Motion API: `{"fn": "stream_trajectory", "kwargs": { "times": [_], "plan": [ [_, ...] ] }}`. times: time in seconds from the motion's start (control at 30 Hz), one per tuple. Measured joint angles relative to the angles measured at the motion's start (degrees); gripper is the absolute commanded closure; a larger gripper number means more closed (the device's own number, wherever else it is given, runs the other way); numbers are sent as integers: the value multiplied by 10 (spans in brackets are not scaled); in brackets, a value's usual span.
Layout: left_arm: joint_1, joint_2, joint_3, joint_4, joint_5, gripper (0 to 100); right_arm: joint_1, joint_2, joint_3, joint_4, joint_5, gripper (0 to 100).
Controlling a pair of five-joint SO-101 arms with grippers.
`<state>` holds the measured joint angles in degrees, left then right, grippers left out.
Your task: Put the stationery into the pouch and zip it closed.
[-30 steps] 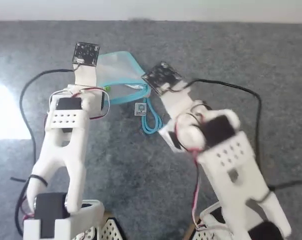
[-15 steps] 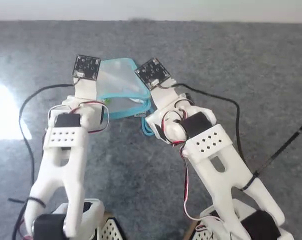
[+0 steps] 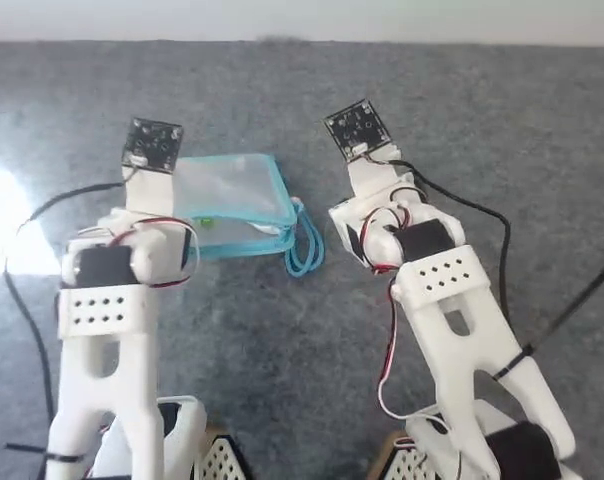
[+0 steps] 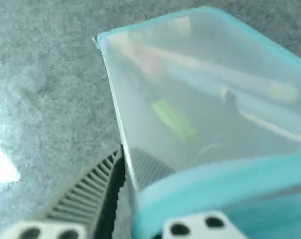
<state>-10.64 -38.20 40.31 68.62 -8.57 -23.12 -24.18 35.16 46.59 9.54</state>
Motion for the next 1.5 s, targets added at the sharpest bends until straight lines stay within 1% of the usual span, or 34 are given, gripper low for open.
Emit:
{"fn": "stream_trajectory", "kwargs": {
  "times": [0.13, 0.2, 0.3, 0.4, 0.5, 0.57, 0.7, 0.87, 1.23, 1.5],
  "plan": [
    [2, 3, -101, 53, -4, 990, 1, 0, 27, -3, 13, 622],
    [-1, 19, -134, 61, -4, 990, -4, 0, 40, -11, 15, 622],
    [-2, 55, -149, 62, -4, 990, -20, 0, 55, -13, 15, 622],
    [-4, 86, -153, 62, -4, 990, -33, 0, 70, -13, 22, 612],
    [-14, 91, -153, 60, -4, 990, -67, 0, 78, -25, 29, 547],
    [-19, 94, -153, 59, -4, 990, -84, 0, 79, -39, 31, 526],
    [-21, 94, -153, 59, -4, 990, -98, 7, 79, -72, 31, 526],
    [-21, 94, -153, 59, -4, 990, -99, 45, 79, -120, 31, 526],
    [-21, 94, -153, 55, -4, 990, -99, 118, 79, -265, 31, 526],
    [-21, 94, -153, 55, -4, 990, -123, 136, 79, -292, 31, 527]
  ]
}}
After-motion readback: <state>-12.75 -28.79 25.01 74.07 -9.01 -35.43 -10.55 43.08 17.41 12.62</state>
